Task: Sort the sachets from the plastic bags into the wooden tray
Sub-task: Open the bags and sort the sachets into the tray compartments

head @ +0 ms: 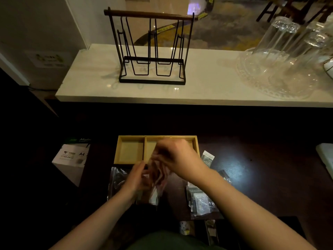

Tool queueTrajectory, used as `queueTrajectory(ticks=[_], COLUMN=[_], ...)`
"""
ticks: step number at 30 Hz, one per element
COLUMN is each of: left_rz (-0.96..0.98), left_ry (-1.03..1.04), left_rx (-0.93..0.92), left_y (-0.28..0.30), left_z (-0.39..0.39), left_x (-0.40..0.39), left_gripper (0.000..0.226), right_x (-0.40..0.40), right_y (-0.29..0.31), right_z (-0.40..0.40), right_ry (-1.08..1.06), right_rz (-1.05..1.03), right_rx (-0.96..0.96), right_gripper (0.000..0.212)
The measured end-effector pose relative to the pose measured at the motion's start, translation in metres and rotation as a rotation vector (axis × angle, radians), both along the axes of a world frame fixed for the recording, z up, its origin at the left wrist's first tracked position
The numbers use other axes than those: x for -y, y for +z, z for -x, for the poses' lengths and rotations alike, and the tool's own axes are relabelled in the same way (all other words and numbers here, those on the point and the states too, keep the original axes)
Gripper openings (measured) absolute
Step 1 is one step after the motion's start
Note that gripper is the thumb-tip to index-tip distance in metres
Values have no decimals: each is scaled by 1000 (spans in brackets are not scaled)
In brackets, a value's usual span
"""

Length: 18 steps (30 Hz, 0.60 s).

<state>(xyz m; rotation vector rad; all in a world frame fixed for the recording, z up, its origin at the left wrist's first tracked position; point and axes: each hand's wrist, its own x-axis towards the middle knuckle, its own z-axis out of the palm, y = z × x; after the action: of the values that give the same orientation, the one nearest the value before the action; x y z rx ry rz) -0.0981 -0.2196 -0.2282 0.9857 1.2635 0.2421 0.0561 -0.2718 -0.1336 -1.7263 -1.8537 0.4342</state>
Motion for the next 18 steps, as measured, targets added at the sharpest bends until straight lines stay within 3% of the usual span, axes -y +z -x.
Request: queueTrajectory(ticks=[2, 5, 12, 18], left_rz=[256, 280, -114, -537], left_ry=[43, 146, 374, 397], left_rx=[186, 313, 33, -260], left_y=[0, 10, 20, 20], left_z=[6, 10, 23, 50], left_x=[0, -9, -34, -72], left_gripper=[56, 60, 39, 42], right_x=[-10, -23, -41, -63], right_y=[17, 29, 8, -17], right_z=[-1, -7, -20, -14], right_ry=[7, -44, -153, -121], right_rz=[-64, -97, 45, 173], right_rx=[-110, -207, -97, -212], right_gripper=[11, 6, 15, 16])
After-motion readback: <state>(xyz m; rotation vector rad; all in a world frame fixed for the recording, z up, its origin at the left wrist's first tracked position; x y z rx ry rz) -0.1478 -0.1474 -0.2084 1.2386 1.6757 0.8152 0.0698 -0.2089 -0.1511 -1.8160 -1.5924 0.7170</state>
